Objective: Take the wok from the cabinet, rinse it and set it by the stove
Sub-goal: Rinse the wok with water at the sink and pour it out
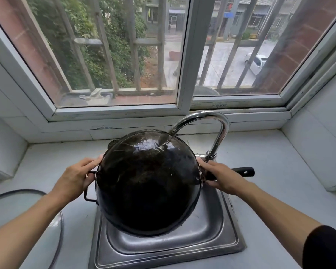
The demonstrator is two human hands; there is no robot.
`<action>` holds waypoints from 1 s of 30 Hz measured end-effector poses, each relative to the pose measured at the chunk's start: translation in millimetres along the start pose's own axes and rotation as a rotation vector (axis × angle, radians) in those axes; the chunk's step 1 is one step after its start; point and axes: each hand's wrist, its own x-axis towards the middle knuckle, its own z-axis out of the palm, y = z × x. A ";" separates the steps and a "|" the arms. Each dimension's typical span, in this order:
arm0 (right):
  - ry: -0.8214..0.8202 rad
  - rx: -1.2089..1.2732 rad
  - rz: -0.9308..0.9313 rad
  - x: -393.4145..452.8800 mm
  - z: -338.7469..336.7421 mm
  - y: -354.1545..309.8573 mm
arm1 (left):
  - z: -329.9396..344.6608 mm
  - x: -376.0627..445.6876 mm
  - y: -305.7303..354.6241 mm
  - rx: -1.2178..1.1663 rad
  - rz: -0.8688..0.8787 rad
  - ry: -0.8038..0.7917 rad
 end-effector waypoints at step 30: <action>-0.054 0.064 -0.054 22.1 -8.2 -8.2 | -6.2 -9.1 -7.6 -0.041 -0.105 -0.021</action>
